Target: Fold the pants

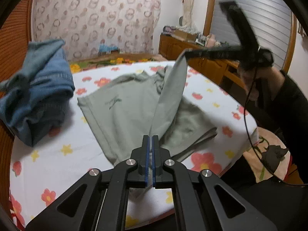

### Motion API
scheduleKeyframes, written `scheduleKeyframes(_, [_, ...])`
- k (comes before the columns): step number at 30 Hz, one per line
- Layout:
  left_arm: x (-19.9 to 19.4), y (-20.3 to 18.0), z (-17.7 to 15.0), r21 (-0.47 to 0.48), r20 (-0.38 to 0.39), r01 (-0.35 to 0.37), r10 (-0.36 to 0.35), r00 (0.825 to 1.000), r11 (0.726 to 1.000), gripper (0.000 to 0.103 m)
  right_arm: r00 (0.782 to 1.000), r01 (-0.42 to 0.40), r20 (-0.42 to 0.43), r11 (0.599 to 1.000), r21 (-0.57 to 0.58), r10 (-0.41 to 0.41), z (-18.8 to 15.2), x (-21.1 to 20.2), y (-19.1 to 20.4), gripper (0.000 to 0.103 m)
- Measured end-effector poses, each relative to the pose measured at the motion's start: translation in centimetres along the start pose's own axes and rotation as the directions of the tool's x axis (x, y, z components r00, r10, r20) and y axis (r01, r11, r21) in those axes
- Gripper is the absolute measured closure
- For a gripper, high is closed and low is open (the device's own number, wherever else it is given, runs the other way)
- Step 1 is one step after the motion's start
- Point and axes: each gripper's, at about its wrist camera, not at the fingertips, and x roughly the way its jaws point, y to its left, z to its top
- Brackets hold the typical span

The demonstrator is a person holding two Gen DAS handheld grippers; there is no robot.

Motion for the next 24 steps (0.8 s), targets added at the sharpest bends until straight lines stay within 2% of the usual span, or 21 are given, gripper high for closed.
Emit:
scheduleKeyframes(1, [0.4,0.2,-0.2,-0.006,-0.010,-0.010,0.010,1.000,1.000,0.100,1.000,-0.002,-0.002,1.000,-0.004,0.002,0.0,0.1,0.2,0.099])
scheduleKeyframes(3, [1.1,0.8,-0.4,-0.030,-0.034,-0.006,0.005,0.999,1.000,0.090,1.000,0.001,-0.009,1.000,-0.012,-0.001,-0.3,0.4,0.3,0.099])
scheduleKeyframes(5, [1.5,1.0,-0.7,-0.040,-0.041,0.005,-0.007,0.999,0.999,0.072,1.000,0.010,-0.018,1.000,-0.016,-0.011,-0.5,0.6,0.2,0.099])
scheduleKeyframes(8, [2.3,0.7,-0.9,-0.029,-0.052,0.015,-0.016,0.999,0.999,0.066,1.000,0.019,-0.023,1.000,-0.009,-0.019,-0.2,0.7,-0.2,0.099])
scheduleKeyframes(12, [3.6,0.5,-0.8,-0.041,-0.067,0.029,-0.032,0.997,0.999,0.066,1.000,0.025,-0.018,1.000,0.010,-0.025,-0.1,0.3,-0.9,0.099])
scheduleKeyframes(13, [4.0,0.5,-0.8,-0.040,-0.076,0.032,-0.035,0.996,0.999,0.070,1.000,0.025,-0.016,1.000,0.015,-0.025,-0.2,0.2,-1.1,0.099])
scheduleKeyframes(17, [4.6,0.2,-0.8,-0.035,-0.090,0.058,-0.061,0.994,0.998,0.096,1.000,0.018,-0.010,1.000,0.025,-0.018,-0.4,0.0,-1.3,0.099])
scheduleKeyframes(21, [1.7,-0.5,-0.4,-0.015,-0.007,0.050,-0.050,0.999,0.999,0.098,1.000,0.008,0.012,1.000,0.030,-0.008,-0.2,0.0,-1.2,0.099])
scheduleKeyframes(24, [-0.6,-0.7,0.2,-0.007,0.026,0.056,-0.056,0.998,0.998,0.098,1.000,-0.006,0.030,1.000,0.028,0.005,0.5,0.0,-0.7,0.099])
